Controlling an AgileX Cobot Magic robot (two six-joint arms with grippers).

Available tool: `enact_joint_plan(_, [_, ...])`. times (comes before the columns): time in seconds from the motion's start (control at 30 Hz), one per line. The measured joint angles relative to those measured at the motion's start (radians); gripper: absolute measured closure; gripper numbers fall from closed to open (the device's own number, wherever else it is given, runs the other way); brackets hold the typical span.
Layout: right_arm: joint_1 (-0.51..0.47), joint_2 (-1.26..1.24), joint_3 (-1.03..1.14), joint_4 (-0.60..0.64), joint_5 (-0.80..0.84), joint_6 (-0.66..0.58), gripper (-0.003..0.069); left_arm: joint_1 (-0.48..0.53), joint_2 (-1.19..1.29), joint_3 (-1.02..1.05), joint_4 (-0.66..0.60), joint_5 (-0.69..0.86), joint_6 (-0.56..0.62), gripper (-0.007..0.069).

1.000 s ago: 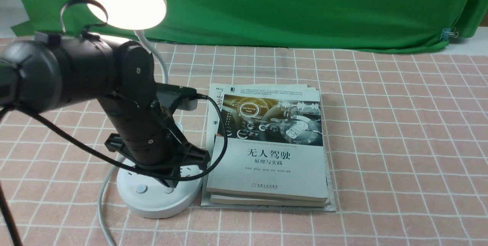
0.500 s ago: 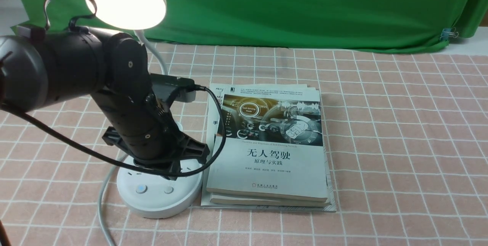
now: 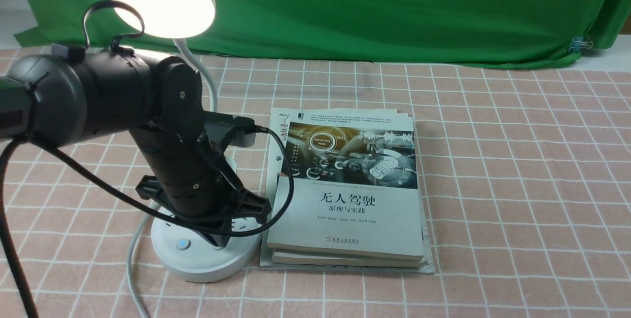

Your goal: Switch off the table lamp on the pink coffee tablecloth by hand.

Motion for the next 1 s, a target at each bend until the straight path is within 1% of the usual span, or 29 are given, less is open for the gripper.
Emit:
enact_joint_plan(0.4, [0.0,0.0,0.0,0.0,0.0,0.0,0.0417,0.0,0.016,0.0,0.026,0.013,0.0,0.0625])
enact_joint_plan(0.53, [0.0,0.0,0.0,0.0,0.0,0.0,0.0417,0.0,-0.061,0.023,0.024,0.027,-0.012,0.0625])
enact_joint_plan(0.6, [0.0,0.0,0.0,0.0,0.0,0.0,0.0417,0.0,-0.165,0.087,-0.011,0.006,-0.014,0.0625])
enact_joint_plan(0.63, [0.0,0.0,0.0,0.0,0.0,0.0,0.0417,0.0,-0.176,0.094,-0.015,0.001,-0.014,0.0625])
enact_joint_plan(0.7, [0.0,0.0,0.0,0.0,0.0,0.0,0.0417,-0.001,-0.302,0.189,-0.044,-0.07,-0.015,0.0625])
enact_joint_plan(0.83, [0.0,0.0,0.0,0.0,0.0,0.0,0.0417,-0.001,-0.557,0.382,-0.054,-0.247,-0.016,0.0625])
enact_joint_plan(0.87, [0.0,0.0,0.0,0.0,0.0,0.0,0.0417,-0.001,-0.637,0.455,-0.057,-0.323,-0.016,0.0625])
enact_joint_plan(0.9, [0.0,0.0,0.0,0.0,0.0,0.0,0.0417,-0.001,-0.65,0.455,-0.057,-0.323,-0.016,0.0625])
enact_joint_plan(0.93, [0.0,0.0,0.0,0.0,0.0,0.0,0.0417,-0.001,-0.74,0.523,-0.059,-0.394,-0.016,0.0625])
enact_joint_plan(1.0, [0.0,0.0,0.0,0.0,0.0,0.0,0.0417,-0.001,-0.868,0.617,-0.061,-0.487,-0.016,0.0625])
